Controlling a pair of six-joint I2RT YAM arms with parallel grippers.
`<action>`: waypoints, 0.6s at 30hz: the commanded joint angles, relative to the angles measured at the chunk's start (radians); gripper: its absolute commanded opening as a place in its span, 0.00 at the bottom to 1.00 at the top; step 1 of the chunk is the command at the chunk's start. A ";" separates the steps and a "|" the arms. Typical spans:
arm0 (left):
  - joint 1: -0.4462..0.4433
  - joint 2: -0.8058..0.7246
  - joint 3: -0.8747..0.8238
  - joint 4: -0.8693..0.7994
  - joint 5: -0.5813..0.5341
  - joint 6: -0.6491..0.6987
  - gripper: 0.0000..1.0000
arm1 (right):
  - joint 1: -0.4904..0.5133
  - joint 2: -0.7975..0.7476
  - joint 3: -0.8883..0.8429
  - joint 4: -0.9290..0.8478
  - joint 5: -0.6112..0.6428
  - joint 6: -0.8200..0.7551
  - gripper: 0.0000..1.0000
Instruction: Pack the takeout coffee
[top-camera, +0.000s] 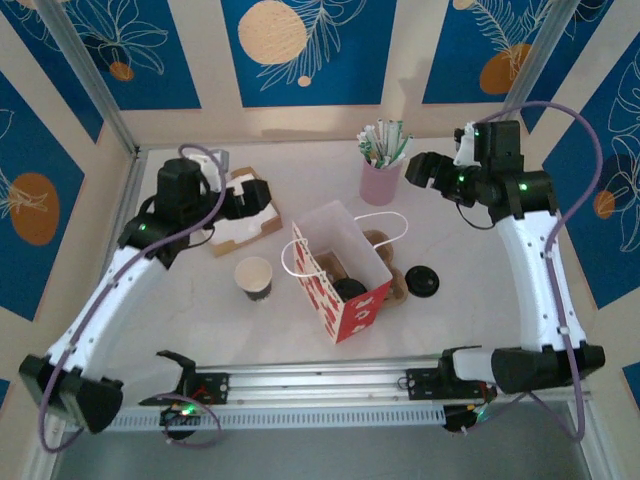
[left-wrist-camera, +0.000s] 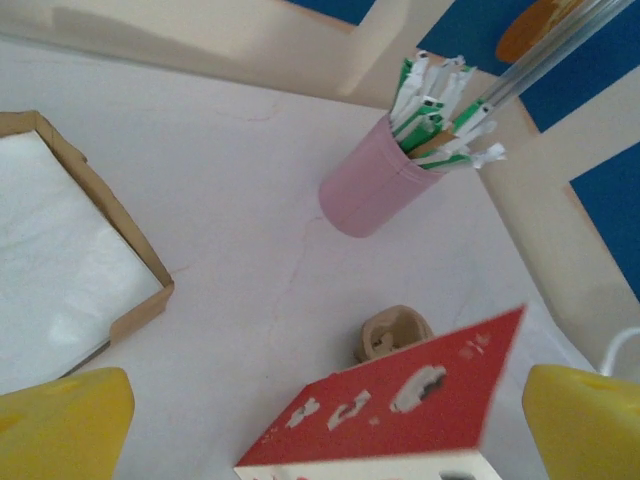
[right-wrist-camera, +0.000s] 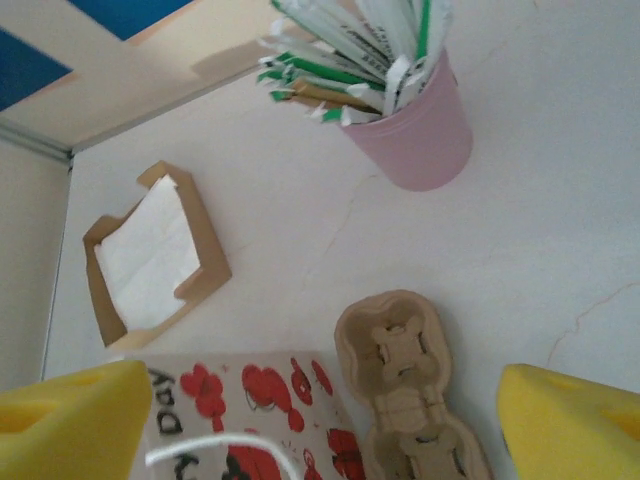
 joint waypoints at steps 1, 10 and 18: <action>0.025 0.091 0.079 0.056 0.099 0.013 1.00 | -0.017 0.067 0.033 0.068 0.006 0.006 0.78; 0.036 0.373 0.271 0.090 0.213 0.049 0.97 | -0.018 0.294 0.192 0.099 0.031 -0.007 0.60; 0.036 0.570 0.425 0.113 0.299 0.040 0.84 | 0.000 0.495 0.375 0.113 0.030 -0.043 0.50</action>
